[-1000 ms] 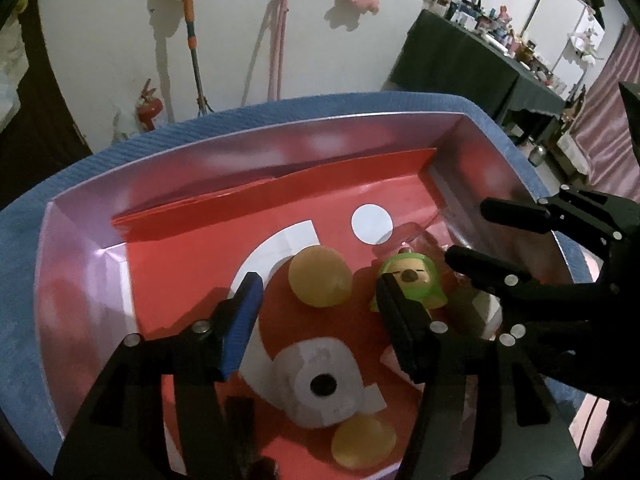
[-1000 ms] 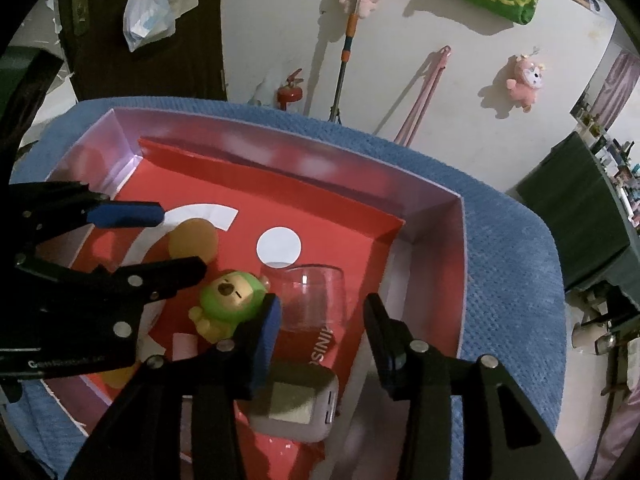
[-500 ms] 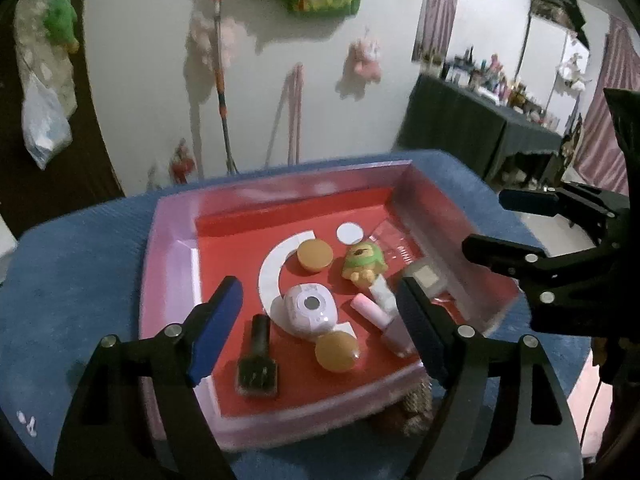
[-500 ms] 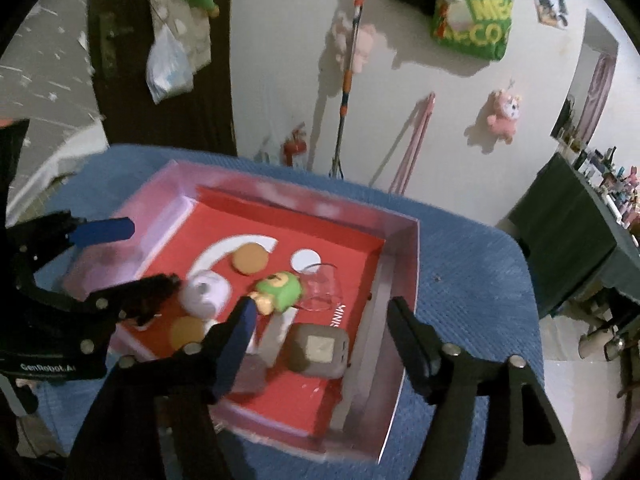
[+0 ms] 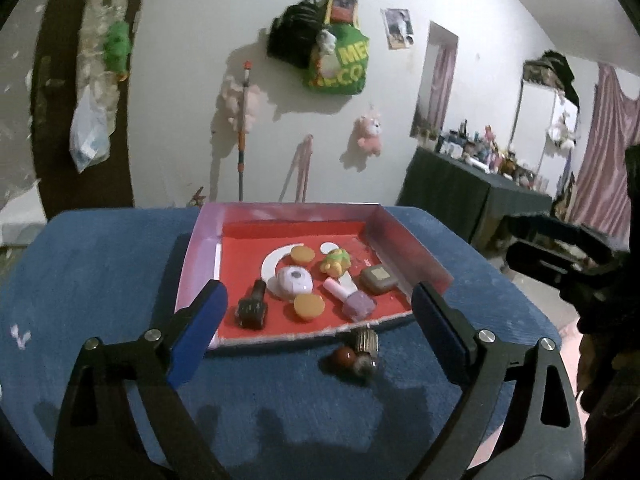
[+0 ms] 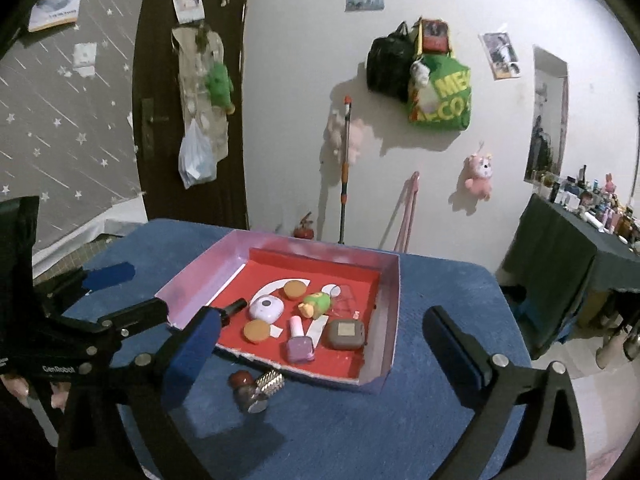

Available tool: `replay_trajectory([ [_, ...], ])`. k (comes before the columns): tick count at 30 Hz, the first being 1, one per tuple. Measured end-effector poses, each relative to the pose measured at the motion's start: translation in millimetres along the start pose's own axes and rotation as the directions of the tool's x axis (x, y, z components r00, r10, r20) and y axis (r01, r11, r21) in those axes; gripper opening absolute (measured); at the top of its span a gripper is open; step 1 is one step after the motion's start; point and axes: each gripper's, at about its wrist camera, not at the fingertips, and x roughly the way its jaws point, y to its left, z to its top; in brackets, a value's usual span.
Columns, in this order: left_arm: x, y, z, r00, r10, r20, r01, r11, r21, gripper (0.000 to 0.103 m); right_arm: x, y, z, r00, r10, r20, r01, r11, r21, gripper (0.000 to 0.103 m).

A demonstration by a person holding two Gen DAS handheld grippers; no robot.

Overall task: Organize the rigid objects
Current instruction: 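Withdraw both grippers from the box back over the table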

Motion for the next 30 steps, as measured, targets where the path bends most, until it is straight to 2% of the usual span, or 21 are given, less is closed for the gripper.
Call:
replay_trajectory([
  [7, -5, 3, -45, 0.997, 0.08, -0.023, -0.08, 0.997, -0.015, 0.096, -2, 7, -52, 0.999, -0.042, 0.005, 0.042, 0.999, 0.019, 0.103],
  [17, 15, 6, -93, 0.984, 0.128, -0.121, -0.132, 0.991, -0.023, 0.096, 25, 4, -114, 0.995, -0.036, -0.095, 0.046, 0.993, 0.113, 0.103],
  [22, 24, 6, -106, 0.978, 0.124, -0.169, -0.13, 0.991, -0.023, 0.096, 38, 3, -130, 0.99, -0.03, -0.139, 0.048, 0.991, 0.126, 0.103],
  [30, 30, 9, -108, 0.969, 0.129, -0.212, -0.137, 0.99, -0.024, 0.096, 52, 5, -140, 0.983, -0.018, -0.181, 0.039, 0.993, 0.113, 0.103],
])
